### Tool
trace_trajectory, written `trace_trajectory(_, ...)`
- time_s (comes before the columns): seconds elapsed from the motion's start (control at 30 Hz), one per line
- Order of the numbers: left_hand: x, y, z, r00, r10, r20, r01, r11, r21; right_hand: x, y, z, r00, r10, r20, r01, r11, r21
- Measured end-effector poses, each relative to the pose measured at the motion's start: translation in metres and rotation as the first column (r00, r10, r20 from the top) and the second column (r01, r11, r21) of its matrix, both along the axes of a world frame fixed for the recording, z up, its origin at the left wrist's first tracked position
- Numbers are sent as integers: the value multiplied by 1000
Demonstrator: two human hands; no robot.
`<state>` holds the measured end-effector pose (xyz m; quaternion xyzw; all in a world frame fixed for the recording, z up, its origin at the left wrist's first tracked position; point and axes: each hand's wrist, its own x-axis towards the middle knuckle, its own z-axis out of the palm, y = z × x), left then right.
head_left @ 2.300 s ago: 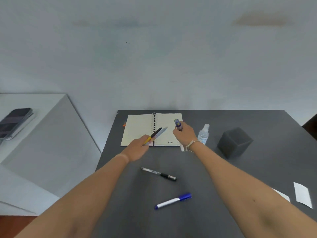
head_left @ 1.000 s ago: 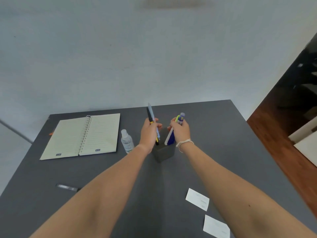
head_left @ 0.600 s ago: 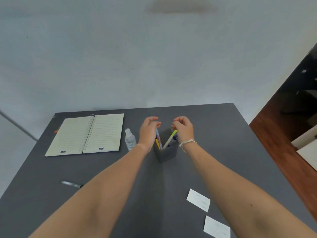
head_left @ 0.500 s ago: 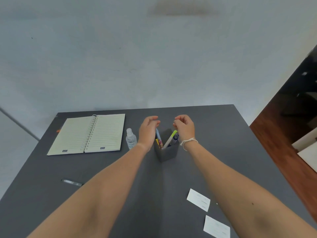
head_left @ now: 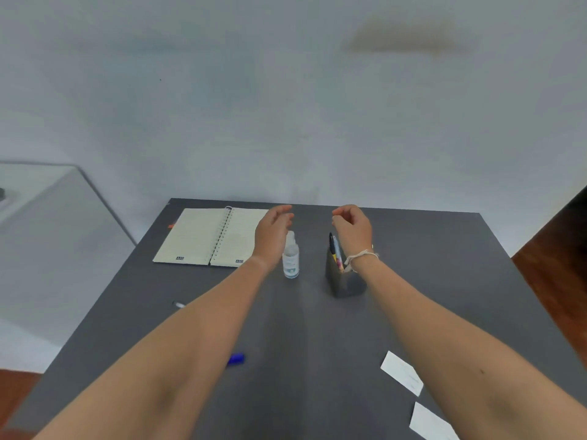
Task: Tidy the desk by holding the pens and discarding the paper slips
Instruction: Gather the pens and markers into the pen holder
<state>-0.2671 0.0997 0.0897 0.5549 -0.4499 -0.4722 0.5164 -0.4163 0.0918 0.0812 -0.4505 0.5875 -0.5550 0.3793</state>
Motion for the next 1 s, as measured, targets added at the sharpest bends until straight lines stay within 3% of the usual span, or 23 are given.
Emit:
trace_trajectory(0.27,101,27,-20,990,47,137,-53,998,42,79,31,-6,986,136,-100,-139,990,-30)
trace_trajectory(0.4,153,47,-41,956,-19,294,-12,994,105,120,56,-22,978,167,-127,-163,986,39)
trace_trajectory(0.5,186,59,-58,881,-125,456,52,984,169,150,78,-39,956,225,-187,-214,974,78)
trace_trajectory(0.57,204,68,-71,767,-278,579,170,957,235,167,92,-53,923,281,-263,-254,958,131)
trace_trajectory(0.7,229,82,-93,444,-486,753,360,866,346,190,120,-80,802,436,-408,-352,897,267)
trace_trajectory(0.83,235,87,-107,201,-513,835,475,796,374,199,142,-100,537,615,-578,-436,788,434)
trace_trajectory(0.93,234,86,-112,84,-509,857,512,760,401,196,154,-110,339,661,-670,-395,746,536)
trace_trajectory(1.0,233,84,-115,51,-503,863,505,758,412,192,159,-114,288,627,-724,-345,773,532)
